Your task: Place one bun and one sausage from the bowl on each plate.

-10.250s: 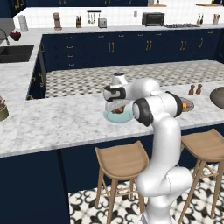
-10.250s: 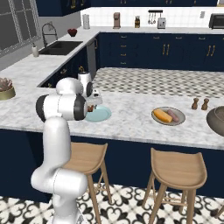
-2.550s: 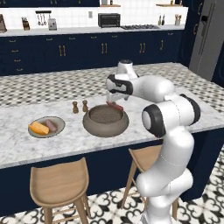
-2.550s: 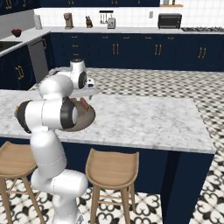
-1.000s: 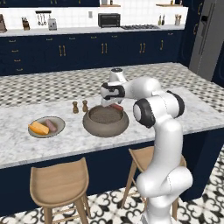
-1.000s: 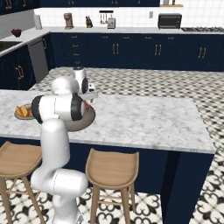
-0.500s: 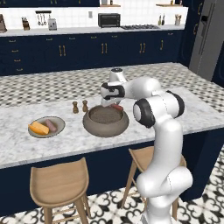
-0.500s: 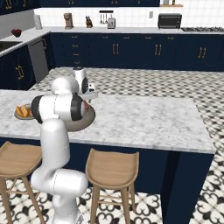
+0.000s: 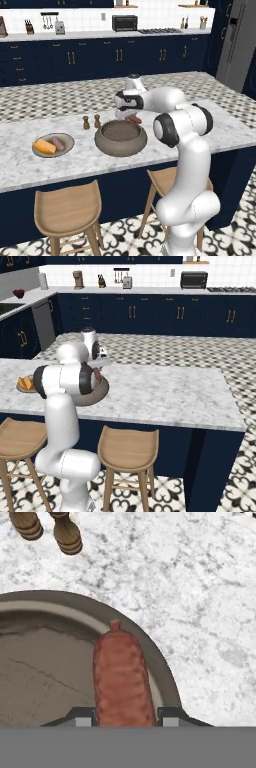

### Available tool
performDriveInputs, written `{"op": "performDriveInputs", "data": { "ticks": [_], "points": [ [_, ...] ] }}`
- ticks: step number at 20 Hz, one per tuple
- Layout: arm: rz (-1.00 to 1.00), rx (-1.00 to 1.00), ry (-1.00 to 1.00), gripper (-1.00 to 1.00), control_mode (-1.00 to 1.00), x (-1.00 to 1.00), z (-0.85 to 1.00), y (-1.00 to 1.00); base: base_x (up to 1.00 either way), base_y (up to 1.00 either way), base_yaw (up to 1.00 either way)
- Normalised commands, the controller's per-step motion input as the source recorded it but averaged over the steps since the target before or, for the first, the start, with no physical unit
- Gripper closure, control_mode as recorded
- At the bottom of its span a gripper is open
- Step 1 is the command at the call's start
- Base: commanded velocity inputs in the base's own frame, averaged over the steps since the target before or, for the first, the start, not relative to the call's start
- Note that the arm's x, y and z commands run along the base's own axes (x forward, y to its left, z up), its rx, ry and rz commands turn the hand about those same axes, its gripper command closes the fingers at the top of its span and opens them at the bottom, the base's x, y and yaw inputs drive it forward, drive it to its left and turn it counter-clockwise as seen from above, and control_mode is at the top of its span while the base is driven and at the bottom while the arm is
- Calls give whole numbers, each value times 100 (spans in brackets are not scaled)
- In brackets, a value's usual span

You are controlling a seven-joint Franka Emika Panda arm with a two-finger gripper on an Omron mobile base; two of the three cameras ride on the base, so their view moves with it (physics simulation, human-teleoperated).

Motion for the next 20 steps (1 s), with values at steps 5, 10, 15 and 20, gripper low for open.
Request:
{"op": "performDriveInputs", "data": {
  "ticks": [5,10,15,20],
  "points": [
    [0,0,-5,100,-100,-69,78,0,0,0,0],
    [0,8,-18,100,-100,-100,23,-29,0,0,0],
    [0,12,-11,100,-100,-100,0,-48,0,0,0],
    [-5,5,0,100,-100,-100,0,-50,0,0,0]
  ]
}}
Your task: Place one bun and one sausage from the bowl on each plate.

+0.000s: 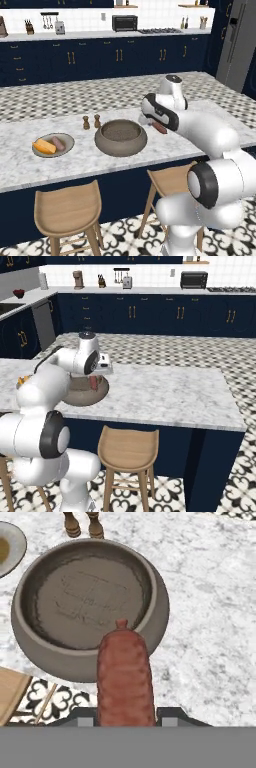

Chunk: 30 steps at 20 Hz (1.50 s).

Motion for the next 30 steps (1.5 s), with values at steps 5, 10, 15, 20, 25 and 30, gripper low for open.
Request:
{"op": "performDriveInputs", "data": {
  "ticks": [5,10,15,20,25,30],
  "points": [
    [-6,1,0,100,-100,-100,4,-35,0,0,0],
    [-5,0,0,100,-100,-84,7,-16,0,0,0],
    [-2,-1,1,100,-100,-30,4,0,0,0,0],
    [0,0,0,100,100,-11,0,0,-38,33,0],
    [0,0,0,100,100,0,0,0,-53,100,0],
    [0,0,0,100,100,0,0,0,-51,100,0]
  ]
}}
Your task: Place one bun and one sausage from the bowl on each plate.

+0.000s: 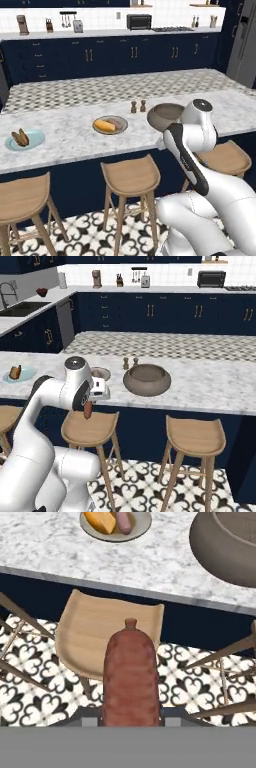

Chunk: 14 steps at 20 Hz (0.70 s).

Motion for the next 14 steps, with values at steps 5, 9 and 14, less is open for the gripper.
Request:
{"op": "performDriveInputs", "data": {
  "ticks": [5,9,14],
  "points": [
    [0,0,0,100,100,0,0,0,-14,100,0],
    [0,0,0,100,100,0,0,0,0,100,0],
    [0,0,0,100,100,0,0,0,19,100,0]
  ]
}}
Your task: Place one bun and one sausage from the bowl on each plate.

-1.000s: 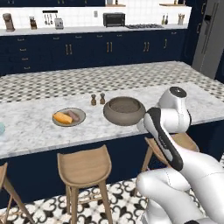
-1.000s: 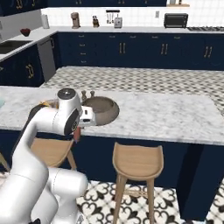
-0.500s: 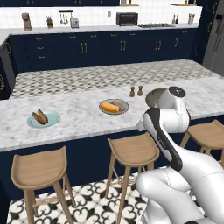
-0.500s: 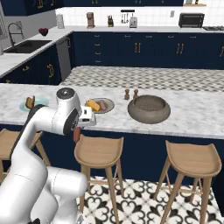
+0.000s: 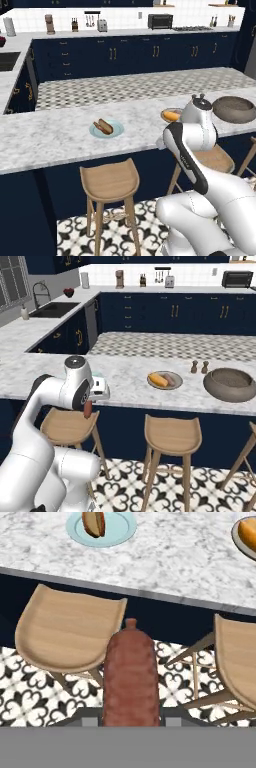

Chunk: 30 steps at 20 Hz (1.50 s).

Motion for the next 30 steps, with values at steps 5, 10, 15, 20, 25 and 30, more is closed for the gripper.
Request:
{"op": "performDriveInputs", "data": {
  "ticks": [5,10,15,20,25,30],
  "points": [
    [0,0,0,100,100,0,0,0,66,36,0],
    [0,0,3,100,-100,10,0,0,50,0,0],
    [0,0,21,100,-100,86,-2,3,0,0,0],
    [0,0,16,100,-100,100,-17,29,0,0,0],
    [0,0,7,100,-100,100,-14,28,0,0,0],
    [0,0,0,100,-100,100,0,24,0,0,0]
  ]
}}
